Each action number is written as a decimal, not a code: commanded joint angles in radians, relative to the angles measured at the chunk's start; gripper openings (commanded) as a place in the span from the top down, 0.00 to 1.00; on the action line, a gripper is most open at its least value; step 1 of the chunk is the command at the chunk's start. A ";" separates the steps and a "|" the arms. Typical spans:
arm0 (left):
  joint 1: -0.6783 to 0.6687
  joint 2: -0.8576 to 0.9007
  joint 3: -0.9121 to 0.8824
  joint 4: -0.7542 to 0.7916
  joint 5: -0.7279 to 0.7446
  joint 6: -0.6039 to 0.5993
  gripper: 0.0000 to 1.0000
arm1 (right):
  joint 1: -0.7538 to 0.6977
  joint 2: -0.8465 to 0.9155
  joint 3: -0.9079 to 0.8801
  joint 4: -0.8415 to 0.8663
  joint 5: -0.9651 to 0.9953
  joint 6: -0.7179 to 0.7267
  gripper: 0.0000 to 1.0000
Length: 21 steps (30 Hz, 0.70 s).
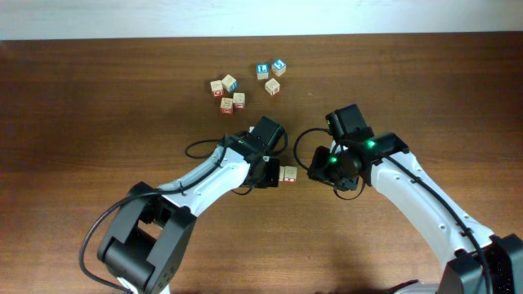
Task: Rotate 3 blocks
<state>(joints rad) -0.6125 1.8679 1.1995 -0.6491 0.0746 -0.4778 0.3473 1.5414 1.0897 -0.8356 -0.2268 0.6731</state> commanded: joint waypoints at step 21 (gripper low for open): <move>0.290 0.035 0.132 -0.204 0.149 0.297 1.00 | -0.001 0.220 0.004 0.113 -0.018 0.042 0.96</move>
<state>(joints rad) -0.3214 1.8587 1.3499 -0.8574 0.1875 -0.2119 0.3473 1.7226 1.1057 -0.7467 -0.2310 0.7055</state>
